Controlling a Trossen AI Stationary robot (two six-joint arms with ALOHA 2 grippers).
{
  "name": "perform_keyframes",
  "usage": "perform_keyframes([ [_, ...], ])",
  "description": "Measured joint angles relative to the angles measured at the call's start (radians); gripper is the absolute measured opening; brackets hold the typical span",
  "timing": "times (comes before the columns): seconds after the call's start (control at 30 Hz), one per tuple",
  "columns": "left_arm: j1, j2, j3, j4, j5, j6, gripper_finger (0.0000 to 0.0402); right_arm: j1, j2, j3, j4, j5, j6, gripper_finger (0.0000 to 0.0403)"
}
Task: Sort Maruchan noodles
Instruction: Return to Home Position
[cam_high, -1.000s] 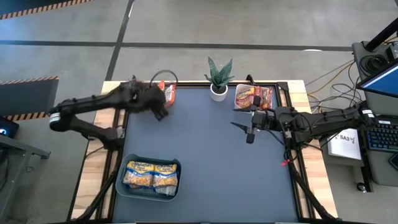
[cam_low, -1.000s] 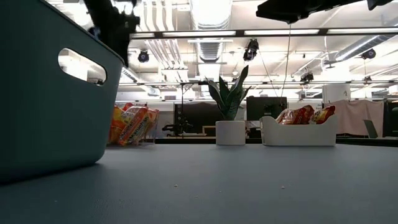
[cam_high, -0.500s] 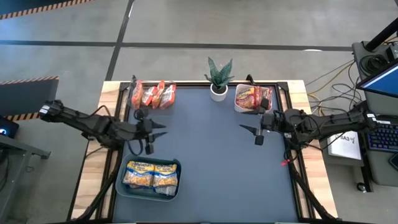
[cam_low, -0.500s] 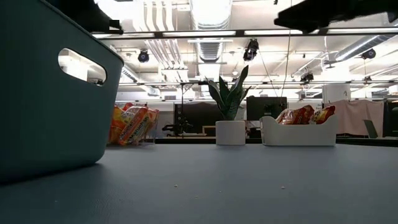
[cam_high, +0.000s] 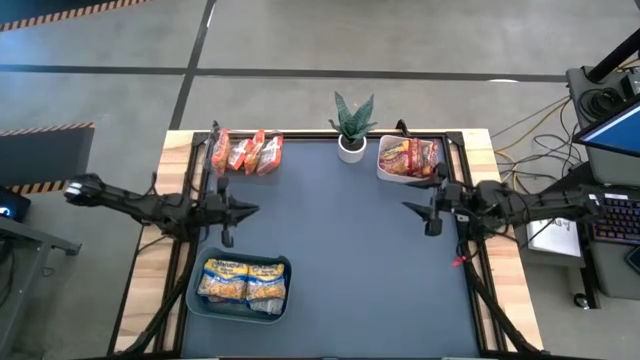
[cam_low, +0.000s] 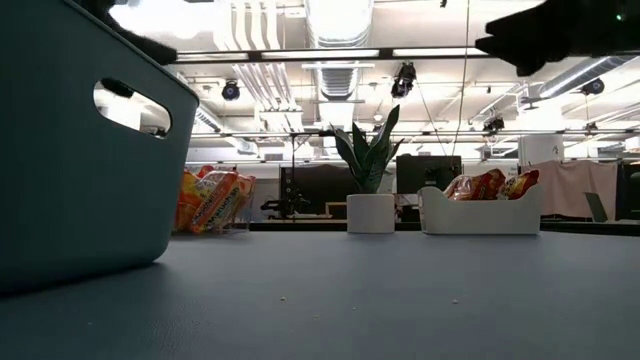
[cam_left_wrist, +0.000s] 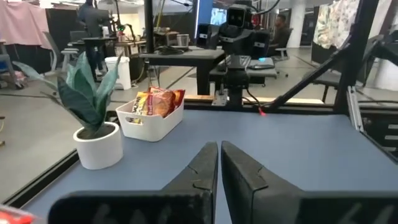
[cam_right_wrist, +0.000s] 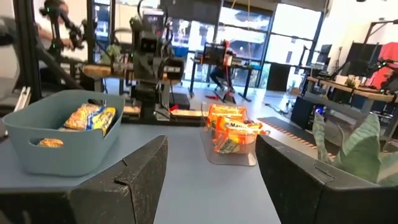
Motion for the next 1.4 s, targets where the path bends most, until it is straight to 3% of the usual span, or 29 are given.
perform_keyframes([
  [0.37,0.001,-0.245,-0.067,-0.145,-0.009,0.049,0.0,0.0,-0.284,-0.09,-0.026,0.039,-0.042,0.023],
  [0.57,0.009,-0.403,-0.075,-0.238,-0.02,0.08,0.0,0.0,-0.262,-0.103,-0.053,0.056,-0.049,0.023],
  [0.7,0.02,-0.395,-0.098,-0.23,-0.032,0.09,0.0,-0.002,-0.269,-0.149,-0.034,0.056,-0.043,0.023],
  [0.83,0.047,-0.402,-0.138,-0.225,-0.034,0.072,0.0,-0.017,-0.287,-0.253,0.104,0.053,-0.031,0.0228],
  [1.03,0.068,-0.381,-0.196,-0.135,-0.009,0.08,0.0,-0.037,-0.242,-0.257,0.016,0.055,0.084,0.0218],
  [1.13,0.068,-0.359,-0.2,-0.123,-0.011,0.118,0.0,-0.039,-0.219,-0.257,-0.011,0.198,0.151,0.0213],
  [1.23,0.068,-0.335,-0.2,-0.12,-0.097,0.106,0.0,-0.039,-0.204,-0.257,-0.046,0.367,0.264,0.021],
  [1.4,0.068,-0.287,-0.2,-0.118,-0.192,0.058,0.0,-0.039,-0.187,-0.257,-0.062,0.446,0.252,0.021],
])
